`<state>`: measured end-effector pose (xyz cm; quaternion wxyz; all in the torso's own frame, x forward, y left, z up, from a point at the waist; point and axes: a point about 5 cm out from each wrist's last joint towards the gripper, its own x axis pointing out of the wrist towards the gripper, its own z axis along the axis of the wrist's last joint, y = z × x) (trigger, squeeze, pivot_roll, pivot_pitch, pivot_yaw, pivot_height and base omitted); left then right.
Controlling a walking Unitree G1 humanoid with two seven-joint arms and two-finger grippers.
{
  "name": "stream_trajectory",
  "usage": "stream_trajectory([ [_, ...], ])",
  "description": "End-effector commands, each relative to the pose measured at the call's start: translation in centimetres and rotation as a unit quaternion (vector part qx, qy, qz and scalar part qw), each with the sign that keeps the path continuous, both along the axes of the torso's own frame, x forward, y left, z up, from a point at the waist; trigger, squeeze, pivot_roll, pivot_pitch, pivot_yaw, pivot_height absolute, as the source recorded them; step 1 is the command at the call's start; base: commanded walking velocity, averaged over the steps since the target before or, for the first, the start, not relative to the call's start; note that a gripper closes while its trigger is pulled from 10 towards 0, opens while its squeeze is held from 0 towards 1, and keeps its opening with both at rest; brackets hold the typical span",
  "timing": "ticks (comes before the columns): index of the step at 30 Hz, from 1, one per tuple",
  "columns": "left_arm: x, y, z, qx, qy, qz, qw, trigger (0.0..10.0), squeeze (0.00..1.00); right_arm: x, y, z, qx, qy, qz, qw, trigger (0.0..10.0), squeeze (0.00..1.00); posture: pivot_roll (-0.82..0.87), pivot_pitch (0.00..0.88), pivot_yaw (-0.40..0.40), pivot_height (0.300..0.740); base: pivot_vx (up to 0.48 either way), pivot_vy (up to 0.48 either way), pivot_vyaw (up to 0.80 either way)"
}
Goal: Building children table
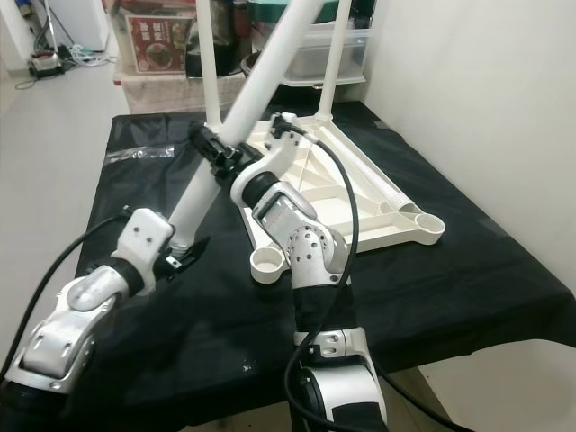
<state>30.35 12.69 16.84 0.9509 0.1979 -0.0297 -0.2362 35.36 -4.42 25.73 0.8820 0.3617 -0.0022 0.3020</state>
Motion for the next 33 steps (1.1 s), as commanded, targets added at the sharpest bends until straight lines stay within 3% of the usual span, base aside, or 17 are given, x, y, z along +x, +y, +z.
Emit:
stream_trajectory([
  [1,-0.5,-2.3,-0.2,0.035,-0.018,-0.051,0.998,10.0,0.00,-0.9,3.7,0.5,0.035,0.014,0.026,0.999,4.5,0.00,0.02,0.000,-0.045,0.740,0.000,0.000,0.00],
  [4,-0.5,-2.4,-0.3,0.042,-0.022,-0.049,0.998,10.0,0.00,-0.9,3.8,0.5,0.033,0.019,0.018,0.999,4.5,0.00,0.02,0.000,-0.045,0.740,0.000,0.000,0.00],
  [5,-0.3,-2.4,-0.3,0.057,-0.032,-0.044,0.997,10.0,0.00,-0.9,3.9,0.3,0.035,0.032,0.015,0.999,0.0,0.00,0.02,0.000,-0.047,0.740,0.000,0.000,0.00],
  [9,0.2,-2.6,-0.2,0.094,-0.059,-0.030,0.993,10.0,0.00,-1.0,4.2,-0.3,0.057,0.071,0.016,0.996,0.0,0.00,0.02,0.000,-0.047,0.740,0.000,0.000,0.00],
  [12,0.5,-3.0,-0.3,0.094,-0.064,-0.027,0.993,10.0,0.00,-0.9,4.4,-0.6,0.079,0.107,0.017,0.991,0.0,0.00,0.02,0.000,-0.045,0.740,0.000,0.000,0.00],
  [15,0.6,-3.2,-0.5,0.092,-0.068,-0.025,0.993,10.0,0.00,-0.7,4.2,-0.5,0.085,0.112,0.011,0.990,0.0,0.00,0.01,0.000,-0.043,0.740,0.000,0.000,0.00],
  [16,0.6,-3.1,-0.6,0.093,-0.070,-0.021,0.993,10.0,0.11,-0.7,4.0,-0.4,0.086,0.108,0.008,0.990,0.0,0.00,0.01,0.000,-0.043,0.740,0.000,0.000,0.00],
  [17,0.5,-3.0,-0.5,0.092,-0.074,-0.020,0.993,10.0,1.00,-0.6,3.8,-0.2,0.087,0.105,0.006,0.991,0.0,0.00,0.01,0.000,-0.044,0.740,0.000,0.000,0.00],
  [21,0.2,-2.6,-0.9,0.088,-0.059,-0.027,0.994,10.0,1.00,-0.4,3.2,0.0,0.083,0.094,-0.001,0.992,0.0,0.00,0.02,0.000,-0.047,0.740,0.000,0.000,0.00],
  [24,-0.4,-0.7,-1.2,0.085,-0.040,-0.010,0.996,10.0,1.00,0.7,1.3,0.6,0.049,0.052,-0.031,0.997,0.0,0.00,0.02,0.000,-0.050,0.740,0.000,0.000,0.00],
  [26,-0.7,-0.4,-1.2,0.081,-0.034,-0.012,0.996,10.0,1.00,1.0,0.9,0.8,0.042,0.043,-0.039,0.997,0.0,0.00,0.03,0.000,-0.051,0.740,0.000,0.000,0.00],
  [29,-1.5,0.6,-1.1,0.057,-0.031,0.007,0.998,10.0,1.00,2.4,-1.6,1.8,0.005,0.001,-0.084,0.996,0.0,0.00,0.03,0.000,-0.053,0.740,0.000,0.000,0.00],
  [30,-1.5,0.6,-1.1,0.057,-0.031,0.007,0.998,10.0,1.00,2.4,-1.6,1.8,0.005,0.001,-0.084,0.996,0.0,0.00,0.03,0.000,-0.053,0.740,0.000,0.000,0.00],
  [33,-1.7,2.1,-1.3,0.063,-0.042,0.061,0.995,10.0,1.00,3.1,-3.7,3.0,-0.037,-0.050,-0.113,0.992,0.0,0.00,0.03,0.000,-0.059,0.740,0.000,0.000,0.00],
])
